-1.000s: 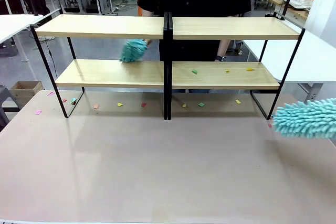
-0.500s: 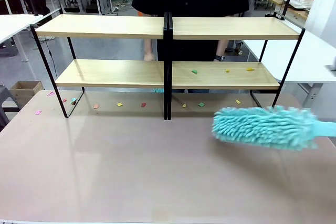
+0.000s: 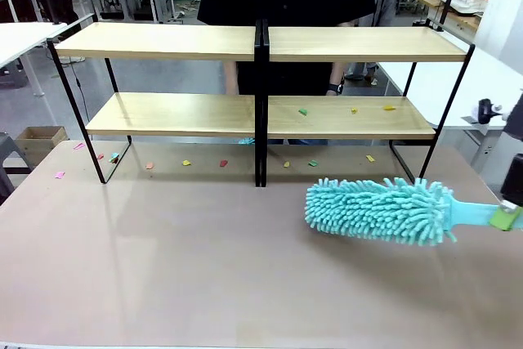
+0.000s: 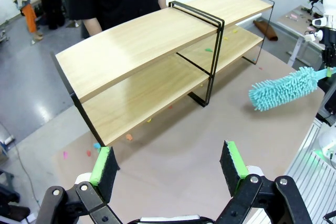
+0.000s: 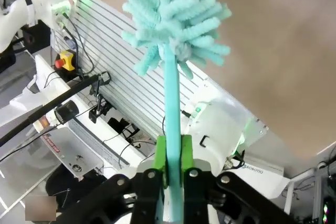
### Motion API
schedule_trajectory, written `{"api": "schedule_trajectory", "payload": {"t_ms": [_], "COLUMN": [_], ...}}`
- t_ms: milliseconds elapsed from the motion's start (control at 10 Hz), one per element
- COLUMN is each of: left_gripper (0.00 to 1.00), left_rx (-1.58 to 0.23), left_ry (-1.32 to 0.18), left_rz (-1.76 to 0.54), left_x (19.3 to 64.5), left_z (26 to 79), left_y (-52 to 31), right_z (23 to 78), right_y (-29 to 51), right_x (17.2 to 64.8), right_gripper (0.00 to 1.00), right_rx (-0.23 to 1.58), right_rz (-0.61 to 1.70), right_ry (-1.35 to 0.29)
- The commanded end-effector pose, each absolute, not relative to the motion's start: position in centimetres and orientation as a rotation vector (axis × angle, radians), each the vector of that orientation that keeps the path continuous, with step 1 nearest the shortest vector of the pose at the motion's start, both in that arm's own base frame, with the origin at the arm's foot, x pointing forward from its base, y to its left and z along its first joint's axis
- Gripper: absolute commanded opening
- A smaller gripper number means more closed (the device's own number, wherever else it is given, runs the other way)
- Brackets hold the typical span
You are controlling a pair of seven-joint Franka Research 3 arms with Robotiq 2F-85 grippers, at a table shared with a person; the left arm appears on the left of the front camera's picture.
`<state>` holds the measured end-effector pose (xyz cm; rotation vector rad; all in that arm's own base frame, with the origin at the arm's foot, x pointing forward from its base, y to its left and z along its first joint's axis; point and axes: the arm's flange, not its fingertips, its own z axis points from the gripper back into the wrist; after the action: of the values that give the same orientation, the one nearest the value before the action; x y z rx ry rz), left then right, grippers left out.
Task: Clean the shelves.
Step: Clean another randomly selected level of the Shelf with the Duster.
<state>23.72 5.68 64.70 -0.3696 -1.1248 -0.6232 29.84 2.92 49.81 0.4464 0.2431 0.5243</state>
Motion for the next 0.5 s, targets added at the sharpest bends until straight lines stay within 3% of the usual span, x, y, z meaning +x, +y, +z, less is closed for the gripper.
{"api": "schedule_trajectory", "payload": {"t_ms": [0, 400], "left_gripper": [1.00, 1.00], "left_rx": [-0.379, -0.379], "left_ry": [-1.128, -1.128], "left_rz": [-0.626, -0.626], "left_x": [23.8, 23.8], "left_z": [64.6, 64.6], "left_y": [5.7, 5.7], "right_z": [47.0, 43.1], "right_y": [7.7, 11.3], "right_x": [30.9, 34.2], "right_gripper": [0.12, 0.12], "right_rx": [0.448, 0.466], "right_rz": [0.612, 0.494], "right_ry": [0.162, 0.057]}}
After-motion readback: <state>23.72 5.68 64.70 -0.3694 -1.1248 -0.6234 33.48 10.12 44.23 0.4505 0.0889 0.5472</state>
